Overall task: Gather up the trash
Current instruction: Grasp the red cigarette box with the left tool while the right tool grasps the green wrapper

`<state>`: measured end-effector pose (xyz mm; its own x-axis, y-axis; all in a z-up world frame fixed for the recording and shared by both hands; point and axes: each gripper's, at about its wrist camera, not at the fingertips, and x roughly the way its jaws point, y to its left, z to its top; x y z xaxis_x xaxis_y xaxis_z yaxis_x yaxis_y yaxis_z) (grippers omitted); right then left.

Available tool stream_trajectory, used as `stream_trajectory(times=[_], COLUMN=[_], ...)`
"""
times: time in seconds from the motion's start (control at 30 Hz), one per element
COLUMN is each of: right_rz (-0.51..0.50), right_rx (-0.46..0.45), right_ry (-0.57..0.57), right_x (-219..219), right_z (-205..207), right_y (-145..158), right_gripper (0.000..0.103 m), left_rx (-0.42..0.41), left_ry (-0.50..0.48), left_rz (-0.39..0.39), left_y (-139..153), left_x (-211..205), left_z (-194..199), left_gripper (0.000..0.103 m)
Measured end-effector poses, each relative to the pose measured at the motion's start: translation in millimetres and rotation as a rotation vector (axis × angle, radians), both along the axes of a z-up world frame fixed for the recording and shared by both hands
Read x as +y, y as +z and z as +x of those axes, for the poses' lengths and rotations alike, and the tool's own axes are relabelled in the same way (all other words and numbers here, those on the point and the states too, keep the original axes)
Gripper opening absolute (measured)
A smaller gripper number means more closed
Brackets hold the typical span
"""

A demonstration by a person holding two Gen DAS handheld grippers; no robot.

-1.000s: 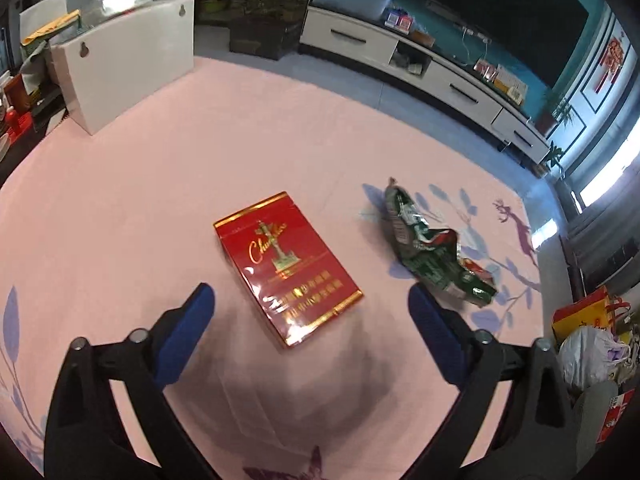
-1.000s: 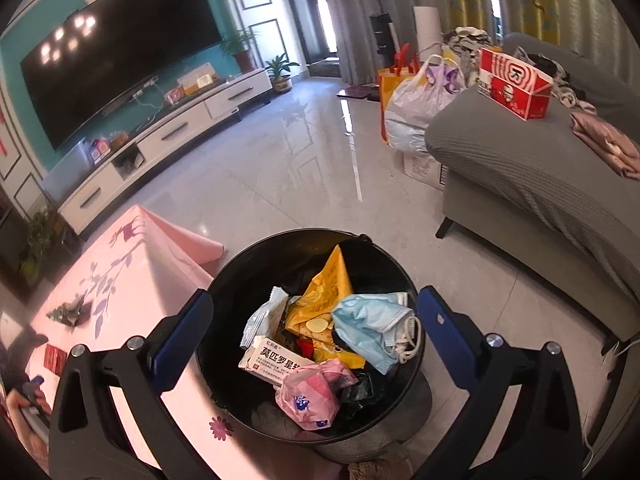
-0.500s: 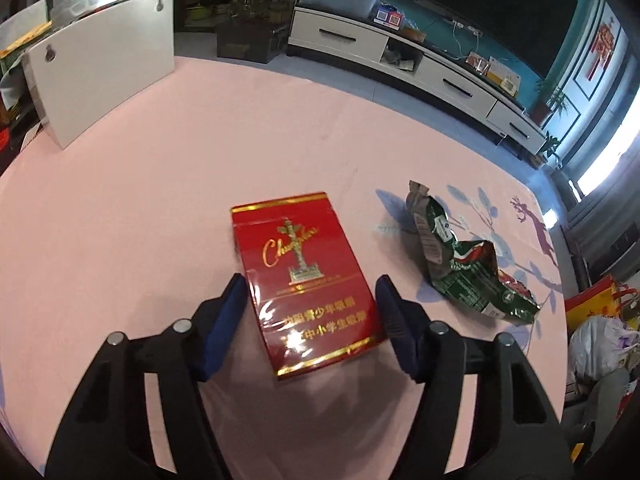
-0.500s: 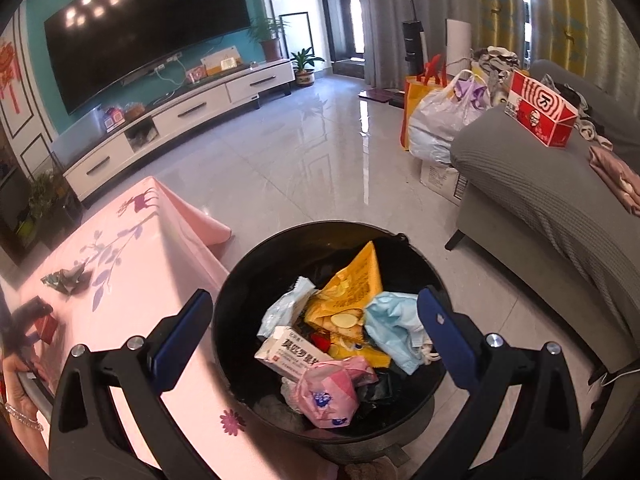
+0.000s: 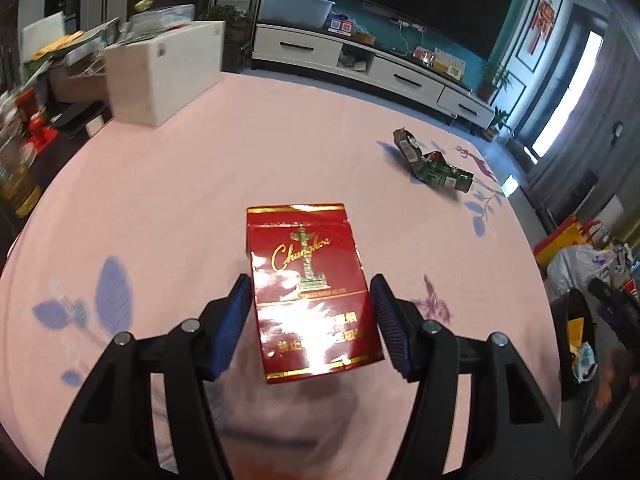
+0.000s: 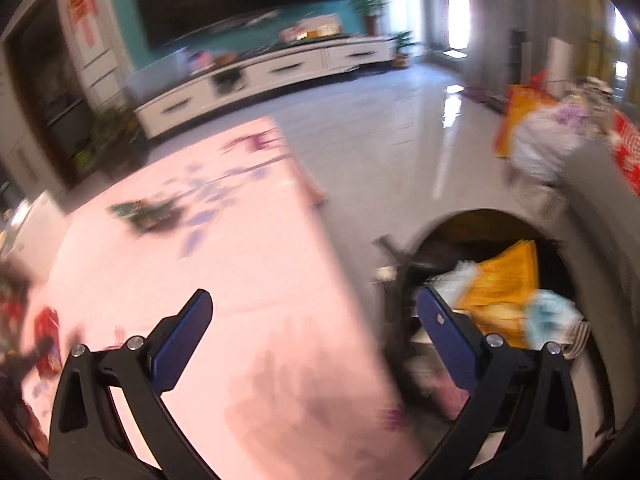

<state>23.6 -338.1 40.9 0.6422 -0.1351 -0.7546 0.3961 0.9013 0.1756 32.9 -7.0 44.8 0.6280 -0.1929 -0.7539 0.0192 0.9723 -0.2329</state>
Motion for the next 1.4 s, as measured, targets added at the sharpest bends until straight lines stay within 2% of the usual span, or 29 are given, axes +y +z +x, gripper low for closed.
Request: stream_trajectory(times=[0.07, 0.13, 0.33, 0.4, 0.53, 0.6, 0.7, 0.73, 0.77, 0.83, 0.9, 1.0, 1.13, 1.23, 1.4], right_rz=[0.030, 0.005, -0.237, -0.292, -0.428, -0.435, -0.358, -0.333, -0.321, -0.271, -0.219, -0.197, -0.146, -0.099, -0.011], right_rx=[0.010, 0.013, 0.071, 0.115, 0.188, 0.232, 0.270, 0.271, 0.279, 0.299, 0.269, 0.240, 0.155, 0.079, -0.038], right_ry=[0.041, 0.090, 0.301, 0.352, 0.396, 0.386, 0.365, 0.357, 0.350, 0.325, 0.314, 0.295, 0.280, 0.254, 0.145], right_x=[21, 46, 135, 161, 196, 198, 187, 180, 176, 161, 153, 140, 114, 86, 35], right_z=[24, 53, 156, 193, 243, 258, 271, 273, 273, 271, 265, 247, 197, 141, 48], right_y=[0, 6, 18, 9, -17, -31, -46, -50, -53, -59, -58, -50, -23, 1, 28], right_gripper=[0.100, 0.100, 0.100, 0.100, 0.100, 0.097, 0.087, 0.079, 0.063, 0.043, 0.039, 0.038, 0.038, 0.038, 0.038], left_rx=[0.019, 0.033, 0.050, 0.054, 0.039, 0.041, 0.051, 0.050, 0.047, 0.040, 0.033, 0.032, 0.022, 0.010, -0.034], left_ry=[-0.006, -0.019, -0.021, -0.026, -0.008, 0.000, 0.002, -0.002, -0.006, -0.013, -0.021, -0.026, -0.060, -0.121, -0.236], left_rz=[-0.039, -0.083, -0.125, -0.158, -0.149, -0.152, -0.177, -0.181, -0.180, -0.166, -0.146, -0.128, -0.112, -0.121, -0.119], left_y=[-5, -9, -14, -13, -11, -11, -11, -10, -9, -8, -8, -9, -8, -2, 17], left_x=[15, 26, 41, 46, 53, 56, 59, 59, 57, 54, 49, 42, 29, 9, -43], left_z=[-16, -17, -8, -5, -6, -6, -6, -6, -7, -8, -9, -10, -14, -23, -41], left_gripper=[0.061, 0.061, 0.061, 0.061, 0.061, 0.061, 0.061, 0.062, 0.062, 0.062, 0.062, 0.062, 0.062, 0.062, 0.062])
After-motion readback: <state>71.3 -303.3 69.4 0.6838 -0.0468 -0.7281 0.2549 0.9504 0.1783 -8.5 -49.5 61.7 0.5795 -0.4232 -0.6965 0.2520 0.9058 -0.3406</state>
